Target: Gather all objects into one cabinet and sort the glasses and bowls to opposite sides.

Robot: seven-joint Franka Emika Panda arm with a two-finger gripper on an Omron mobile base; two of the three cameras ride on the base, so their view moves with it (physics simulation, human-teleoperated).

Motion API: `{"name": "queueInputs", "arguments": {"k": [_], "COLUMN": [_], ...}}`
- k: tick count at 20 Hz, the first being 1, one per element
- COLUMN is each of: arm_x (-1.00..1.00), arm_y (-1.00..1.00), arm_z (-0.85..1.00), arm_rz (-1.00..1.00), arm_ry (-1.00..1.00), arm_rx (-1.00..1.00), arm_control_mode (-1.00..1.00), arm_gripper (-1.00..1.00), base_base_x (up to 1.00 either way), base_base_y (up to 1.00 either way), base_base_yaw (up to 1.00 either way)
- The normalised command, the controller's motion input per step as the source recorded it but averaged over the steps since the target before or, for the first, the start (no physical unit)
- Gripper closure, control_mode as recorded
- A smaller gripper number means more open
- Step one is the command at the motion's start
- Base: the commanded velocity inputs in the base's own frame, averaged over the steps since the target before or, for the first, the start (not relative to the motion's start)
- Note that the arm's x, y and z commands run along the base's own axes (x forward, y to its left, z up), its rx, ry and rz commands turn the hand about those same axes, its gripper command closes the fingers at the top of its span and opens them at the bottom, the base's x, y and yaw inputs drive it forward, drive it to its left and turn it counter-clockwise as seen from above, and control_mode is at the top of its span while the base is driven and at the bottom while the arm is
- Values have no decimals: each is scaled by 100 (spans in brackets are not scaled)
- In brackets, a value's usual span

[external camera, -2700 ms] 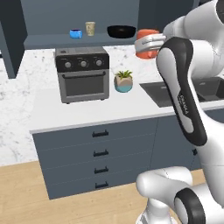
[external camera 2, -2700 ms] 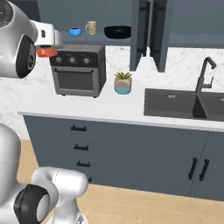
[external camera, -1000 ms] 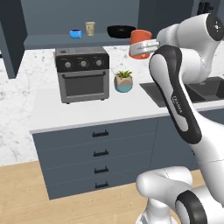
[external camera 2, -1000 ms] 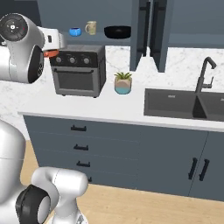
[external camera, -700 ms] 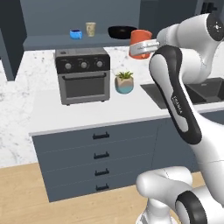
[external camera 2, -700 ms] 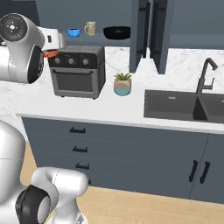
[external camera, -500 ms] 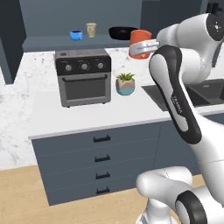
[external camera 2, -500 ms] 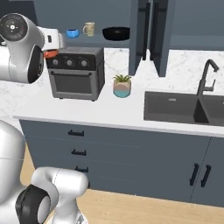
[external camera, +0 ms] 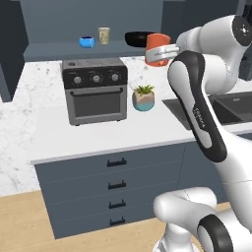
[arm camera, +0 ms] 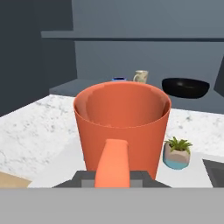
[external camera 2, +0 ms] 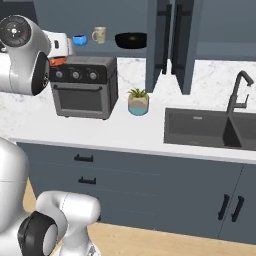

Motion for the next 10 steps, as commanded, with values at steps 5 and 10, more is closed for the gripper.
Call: {"name": "queueInputs", "arguments": {"k": [5, 10], "arm_x": [0, 0], "arm_y": [0, 0], "arm_z": [0, 0], "arm_rz": [0, 0], "arm_ry": [0, 0], "arm_rx": [0, 0], "arm_control_mode": [100, 100], "arm_gripper": [100, 100], "base_base_x": [46, 42], "base_base_y": [0, 0], "base_base_yaw": [0, 0]}}
